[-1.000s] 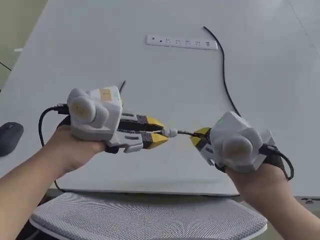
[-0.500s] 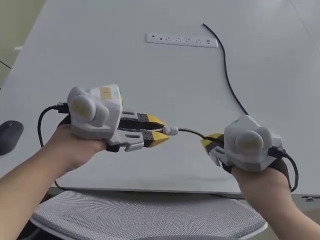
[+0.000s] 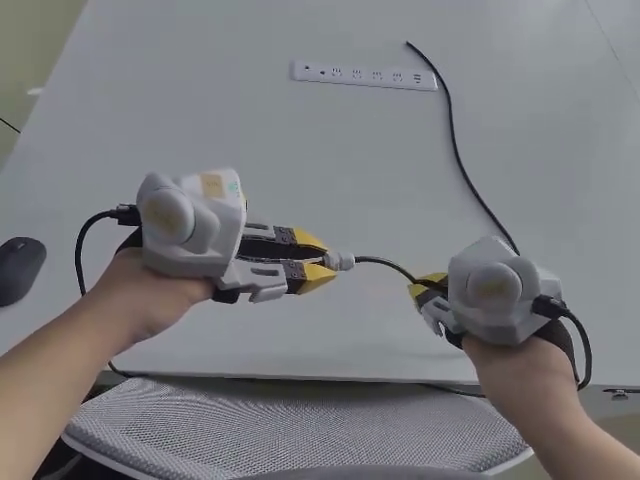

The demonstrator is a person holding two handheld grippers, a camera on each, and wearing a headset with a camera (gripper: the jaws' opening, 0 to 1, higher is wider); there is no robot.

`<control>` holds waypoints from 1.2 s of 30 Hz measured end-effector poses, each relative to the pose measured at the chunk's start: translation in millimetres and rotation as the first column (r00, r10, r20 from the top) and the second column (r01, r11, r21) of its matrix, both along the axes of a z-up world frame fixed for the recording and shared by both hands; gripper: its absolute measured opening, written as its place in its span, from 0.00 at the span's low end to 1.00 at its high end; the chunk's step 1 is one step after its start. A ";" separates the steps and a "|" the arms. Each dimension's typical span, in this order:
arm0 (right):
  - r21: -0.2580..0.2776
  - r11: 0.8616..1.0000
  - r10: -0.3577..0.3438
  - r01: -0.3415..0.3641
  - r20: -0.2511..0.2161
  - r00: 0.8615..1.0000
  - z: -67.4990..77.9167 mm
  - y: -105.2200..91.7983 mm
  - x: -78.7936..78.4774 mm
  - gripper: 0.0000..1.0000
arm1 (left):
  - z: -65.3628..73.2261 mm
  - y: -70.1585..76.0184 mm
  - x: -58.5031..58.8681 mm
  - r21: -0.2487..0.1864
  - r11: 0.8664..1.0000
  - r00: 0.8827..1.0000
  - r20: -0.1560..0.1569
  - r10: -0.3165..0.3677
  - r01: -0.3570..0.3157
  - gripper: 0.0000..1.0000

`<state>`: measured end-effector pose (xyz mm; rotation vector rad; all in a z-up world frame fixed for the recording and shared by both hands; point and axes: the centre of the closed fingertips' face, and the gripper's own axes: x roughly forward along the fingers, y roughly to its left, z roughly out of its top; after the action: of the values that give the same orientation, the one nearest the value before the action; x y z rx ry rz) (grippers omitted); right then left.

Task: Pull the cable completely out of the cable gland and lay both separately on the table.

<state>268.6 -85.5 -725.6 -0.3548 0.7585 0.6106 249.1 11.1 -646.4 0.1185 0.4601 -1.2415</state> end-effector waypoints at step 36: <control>-0.191 0.849 0.523 -0.493 0.161 0.837 62.2 89.3 -16.3 0.02 | -0.3 2.7 -5.3 0.014 1.000 1.000 0.006 -0.005 0.005 0.15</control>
<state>252.3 3.8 -663.4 -0.7579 0.5013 1.0085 243.9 13.8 -646.6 0.1357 0.4635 -1.2423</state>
